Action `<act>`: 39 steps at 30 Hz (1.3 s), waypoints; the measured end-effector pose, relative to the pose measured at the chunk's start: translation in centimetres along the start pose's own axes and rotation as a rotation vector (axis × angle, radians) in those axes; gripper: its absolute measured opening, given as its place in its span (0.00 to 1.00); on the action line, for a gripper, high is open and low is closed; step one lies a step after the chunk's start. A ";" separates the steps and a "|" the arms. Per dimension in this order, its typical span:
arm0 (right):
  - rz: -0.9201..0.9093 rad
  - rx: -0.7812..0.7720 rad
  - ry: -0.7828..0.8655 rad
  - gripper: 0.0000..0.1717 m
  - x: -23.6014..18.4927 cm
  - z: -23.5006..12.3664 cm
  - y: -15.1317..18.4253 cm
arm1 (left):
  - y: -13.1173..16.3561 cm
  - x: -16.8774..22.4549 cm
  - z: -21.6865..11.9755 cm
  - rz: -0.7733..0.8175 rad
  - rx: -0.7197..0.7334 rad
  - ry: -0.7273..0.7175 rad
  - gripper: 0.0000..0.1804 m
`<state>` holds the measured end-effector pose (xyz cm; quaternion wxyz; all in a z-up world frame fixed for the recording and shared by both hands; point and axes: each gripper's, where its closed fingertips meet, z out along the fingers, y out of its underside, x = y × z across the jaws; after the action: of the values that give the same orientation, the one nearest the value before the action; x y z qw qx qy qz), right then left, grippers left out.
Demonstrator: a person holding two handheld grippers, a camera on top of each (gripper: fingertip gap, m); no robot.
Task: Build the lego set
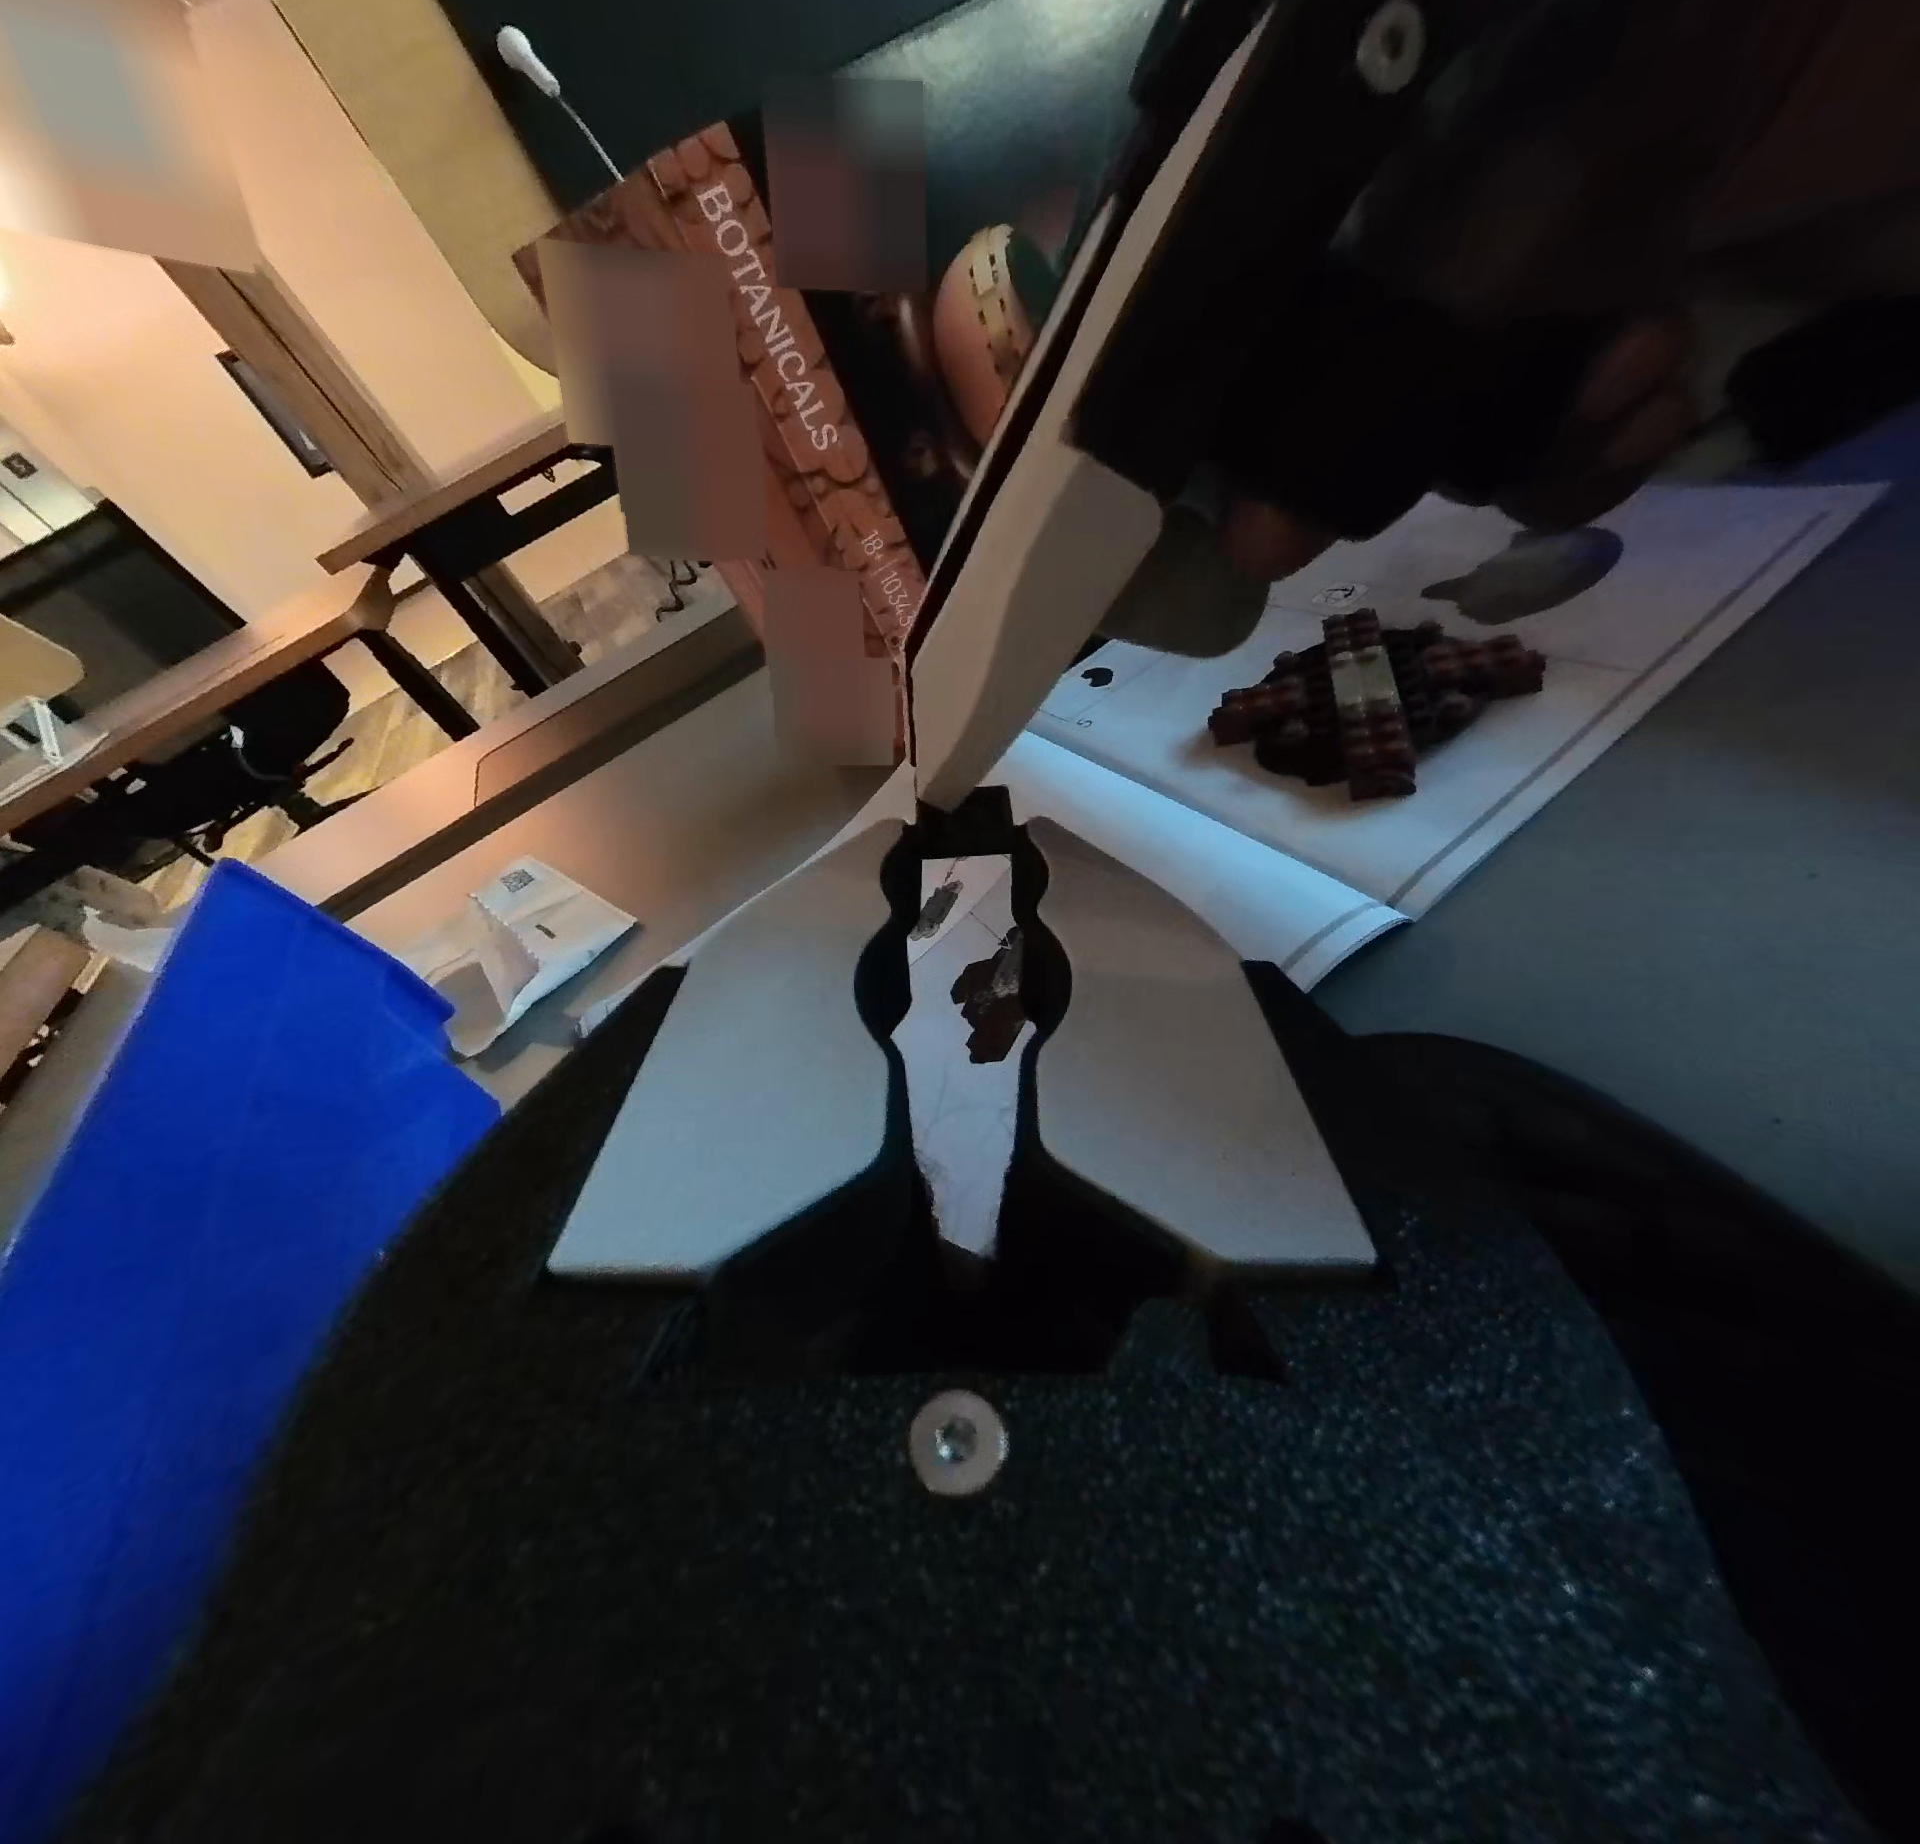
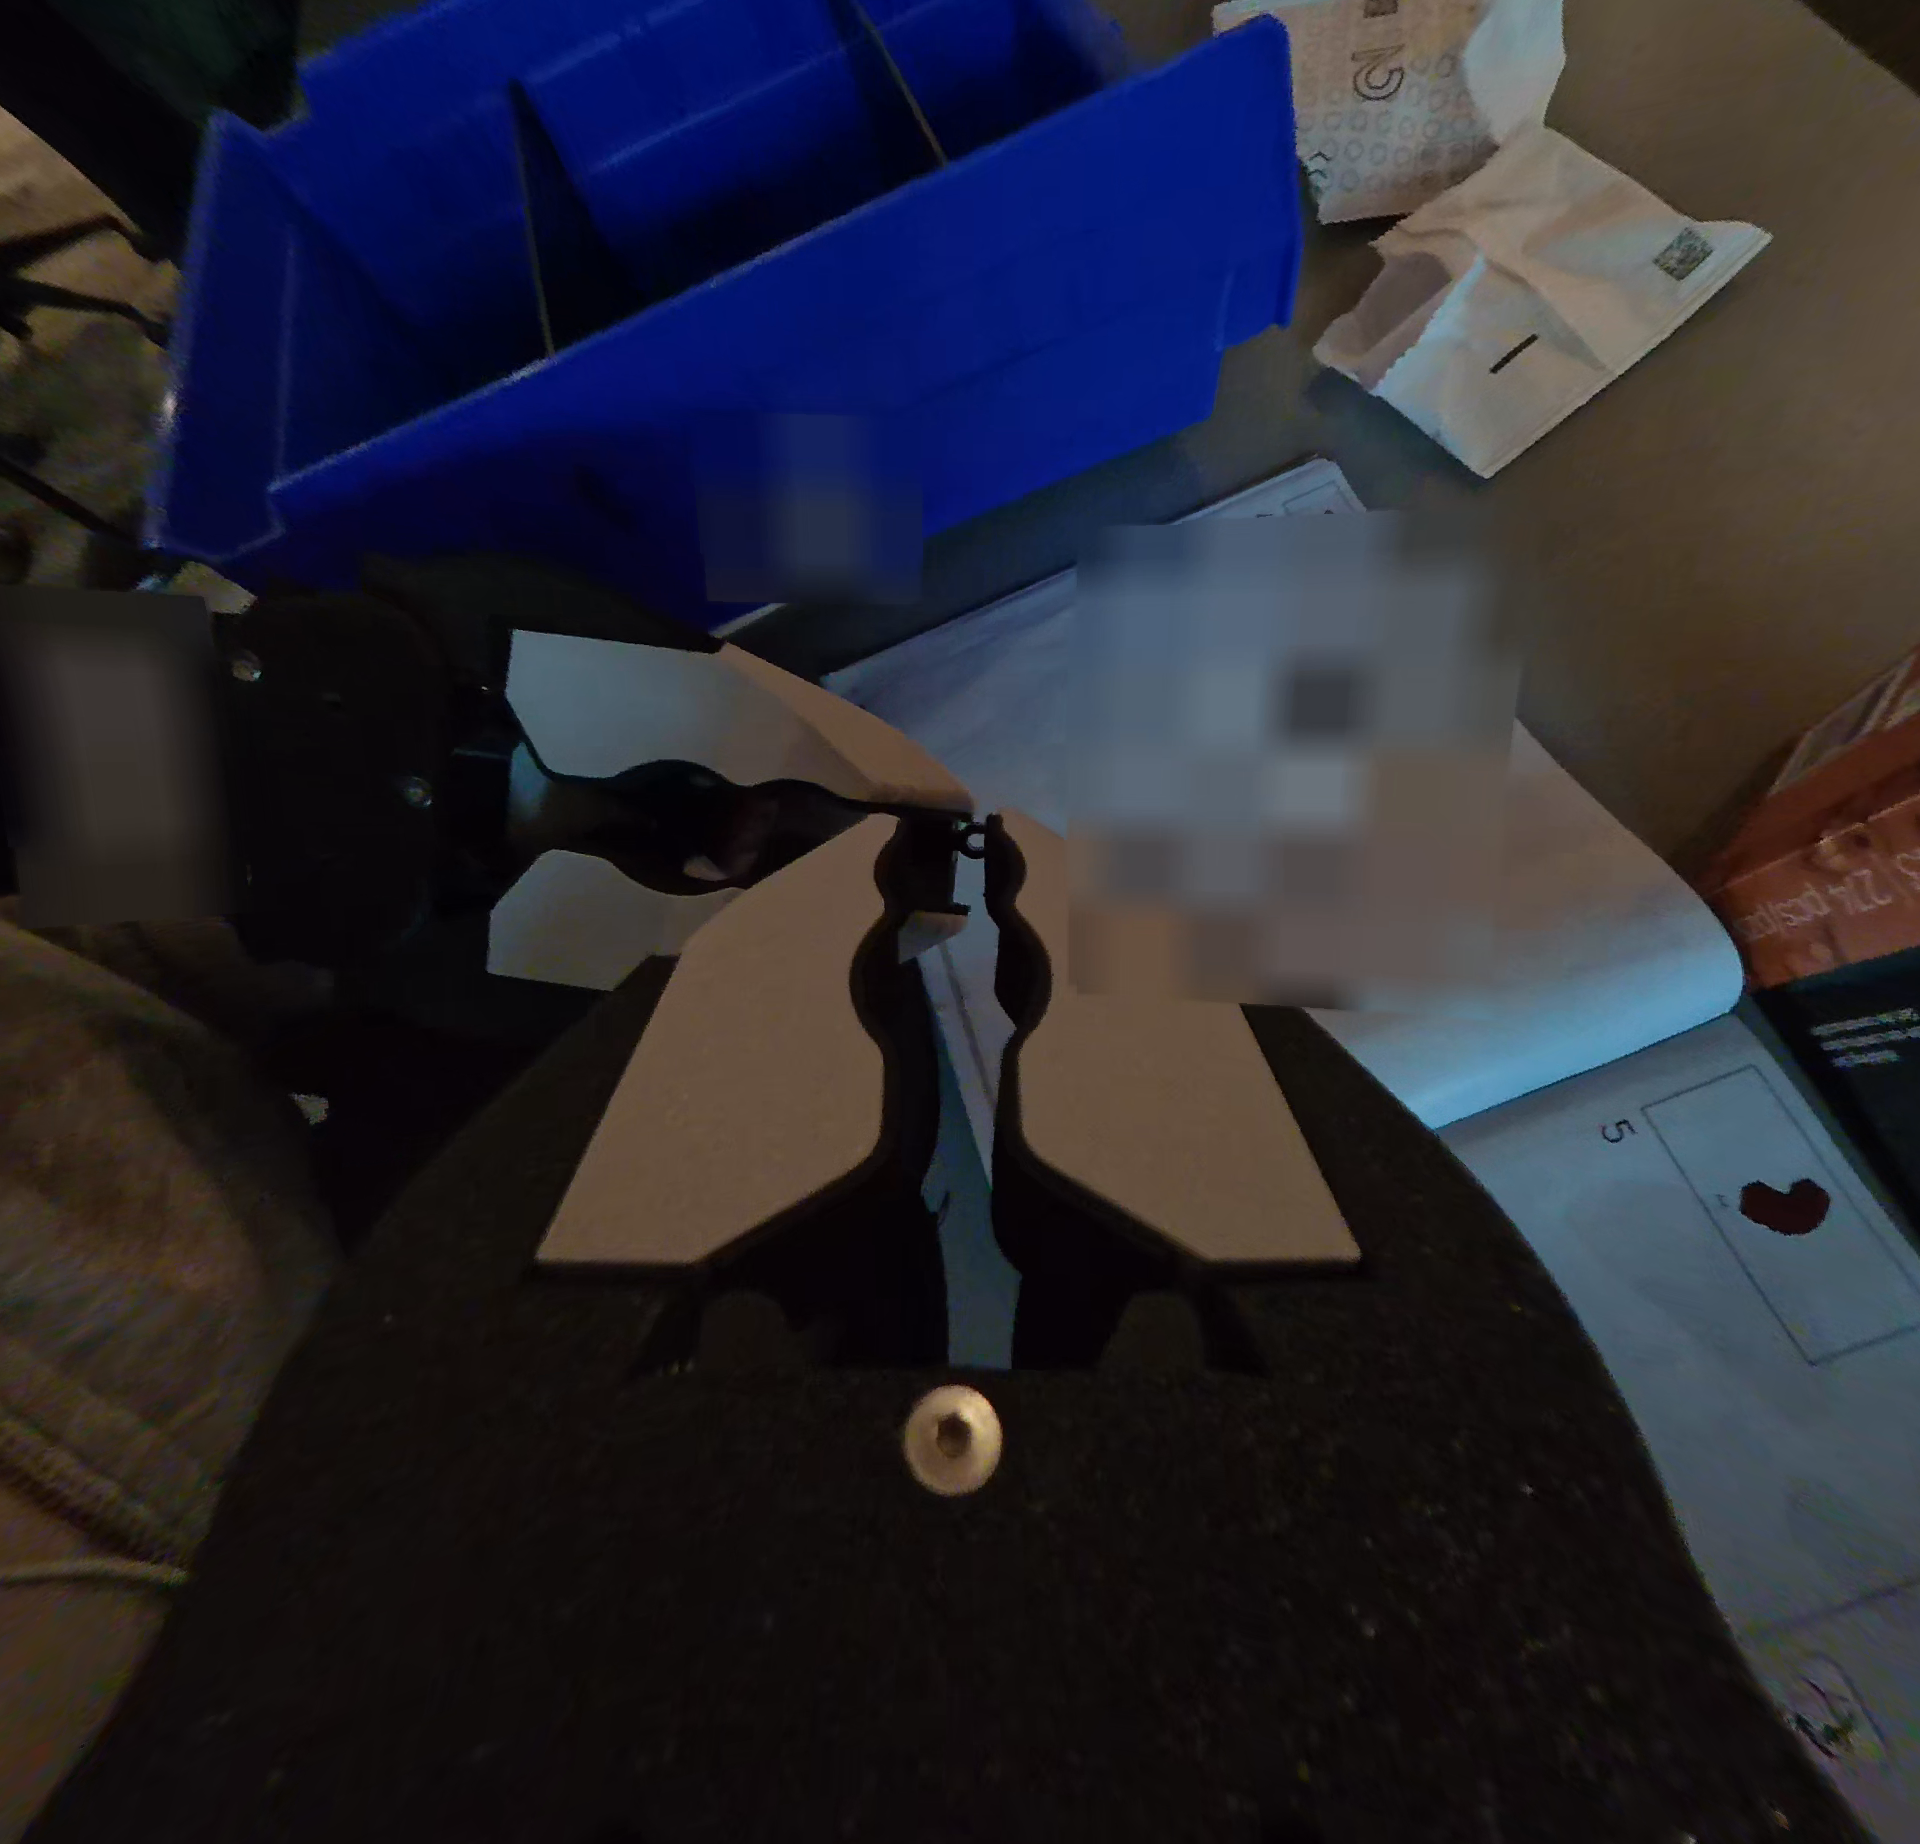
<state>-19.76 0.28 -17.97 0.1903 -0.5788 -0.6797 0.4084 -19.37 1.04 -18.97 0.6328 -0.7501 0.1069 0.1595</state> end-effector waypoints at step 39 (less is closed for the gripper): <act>-0.161 0.002 0.029 0.12 1.9 -1.5 4.0 | 2.9 -1.1 -2.2 -0.202 -0.200 -0.008 0.09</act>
<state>-16.63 2.60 -20.62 0.2327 -0.5279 -0.7208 0.3842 -21.22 -1.67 -20.90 0.5681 -0.8157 0.0117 0.1079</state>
